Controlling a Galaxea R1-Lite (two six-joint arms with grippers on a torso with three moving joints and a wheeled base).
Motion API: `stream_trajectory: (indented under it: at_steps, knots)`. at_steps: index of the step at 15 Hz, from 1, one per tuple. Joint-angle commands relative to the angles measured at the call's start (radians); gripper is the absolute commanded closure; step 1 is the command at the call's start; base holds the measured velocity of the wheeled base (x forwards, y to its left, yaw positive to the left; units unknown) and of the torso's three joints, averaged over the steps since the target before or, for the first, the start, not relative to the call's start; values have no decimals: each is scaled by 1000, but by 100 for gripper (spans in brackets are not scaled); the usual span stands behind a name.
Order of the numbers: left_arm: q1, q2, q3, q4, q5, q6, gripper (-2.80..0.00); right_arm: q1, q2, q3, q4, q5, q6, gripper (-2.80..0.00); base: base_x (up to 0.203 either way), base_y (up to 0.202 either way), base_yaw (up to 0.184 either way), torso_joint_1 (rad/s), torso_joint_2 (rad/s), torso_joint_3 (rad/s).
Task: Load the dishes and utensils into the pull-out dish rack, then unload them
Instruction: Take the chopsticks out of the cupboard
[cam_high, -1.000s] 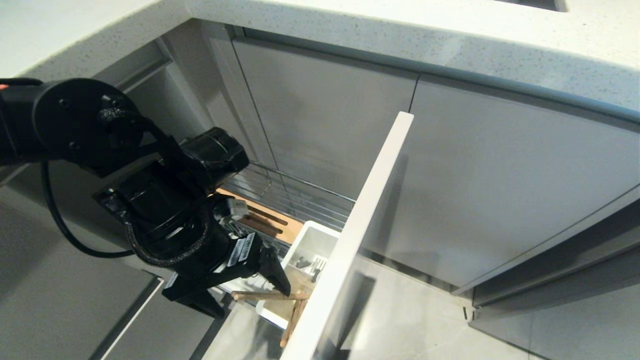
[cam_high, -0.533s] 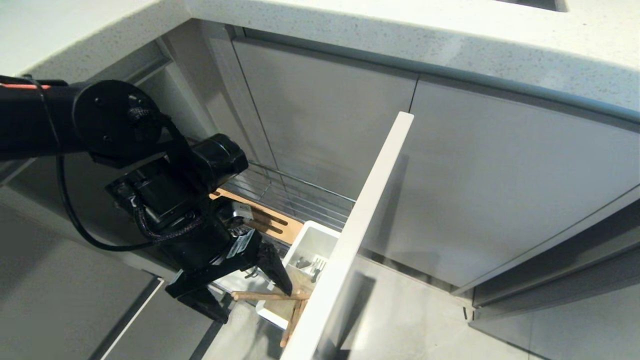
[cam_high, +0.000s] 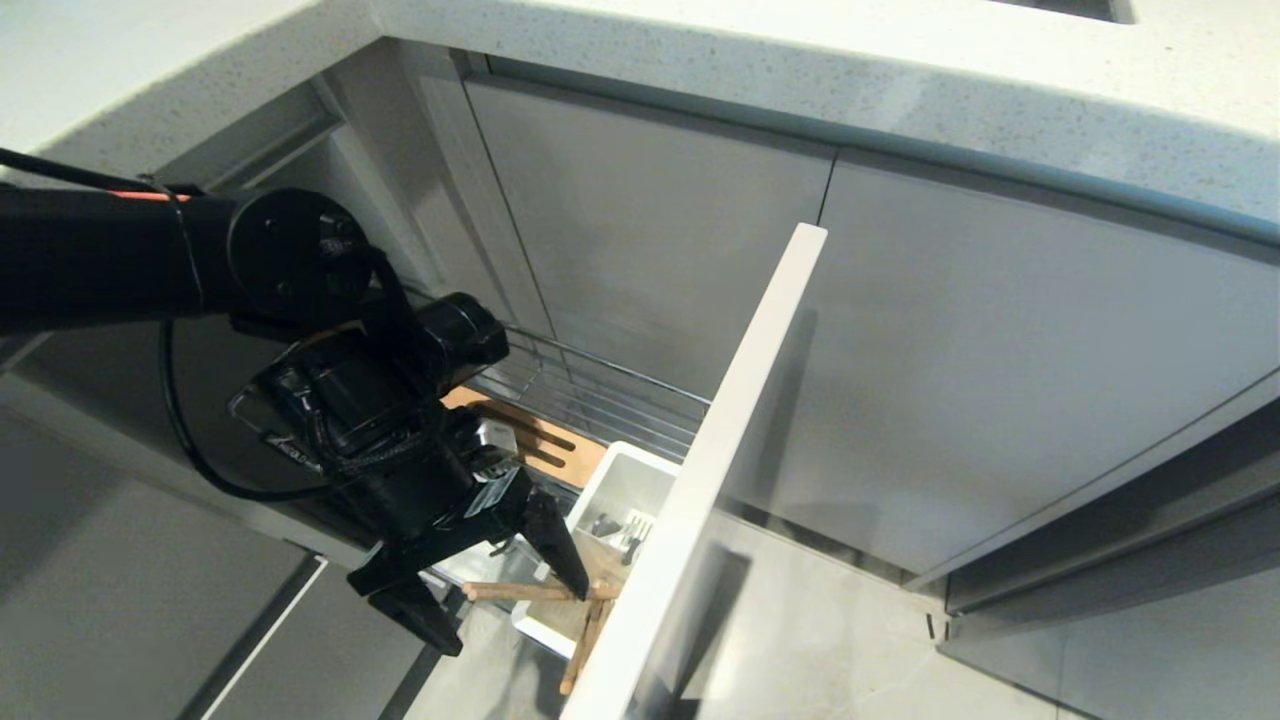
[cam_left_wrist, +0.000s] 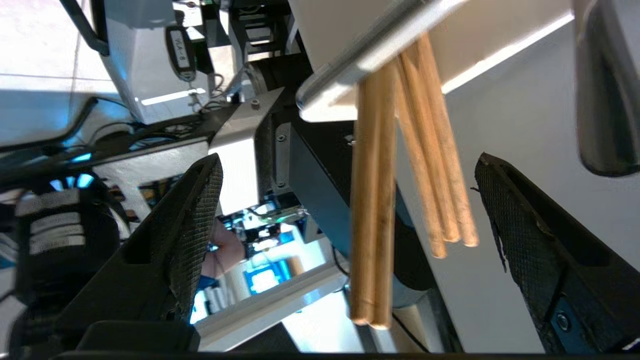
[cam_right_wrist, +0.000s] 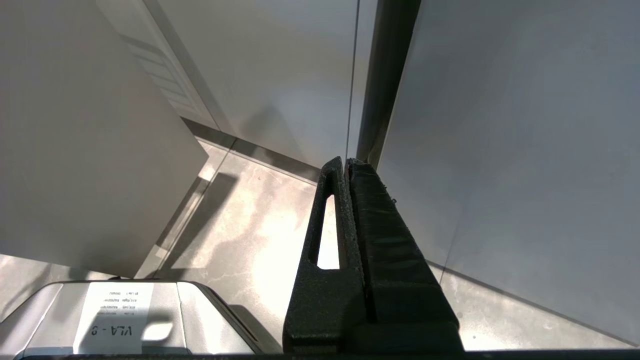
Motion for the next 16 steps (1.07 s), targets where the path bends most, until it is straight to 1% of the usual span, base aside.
stream_trajectory:
  at_steps: [1,2,3,4,5,6,7,8,12,16]
  knots:
    - [19,15,-1,15,-5,33,-280,1,1,2,0,0,0,0,0,0,0,0,0,0]
    - [21,16,-3,45,-4,50,-280,1,1,2,0,0,0,0,0,0,0,0,0,0]
    - [24,16,-3,72,-4,97,-280,1,1,2,0,0,0,0,0,0,0,0,0,0]
    - [33,15,-2,107,-5,163,-280,1,1,2,0,0,0,0,0,0,0,0,0,0]
    - [36,15,-2,151,-5,215,-280,1,1,2,0,0,0,0,0,0,0,0,0,0]
    - [38,15,-3,176,-7,247,-280,1,1,2,0,0,0,0,0,0,0,0,0,0]
    - [37,15,-3,177,-12,249,-280,1,1,2,0,0,0,0,0,0,0,0,0,0]
    - [36,19,-3,178,-36,250,-280,1,1,2,0,0,0,0,0,0,0,0,0,0]
    - [32,41,-4,174,-51,244,-280,1,1,2,0,0,0,0,0,0,0,0,0,0]
    - [35,64,-18,171,-51,236,-280,1,1,2,0,0,0,0,0,0,0,0,0,0]
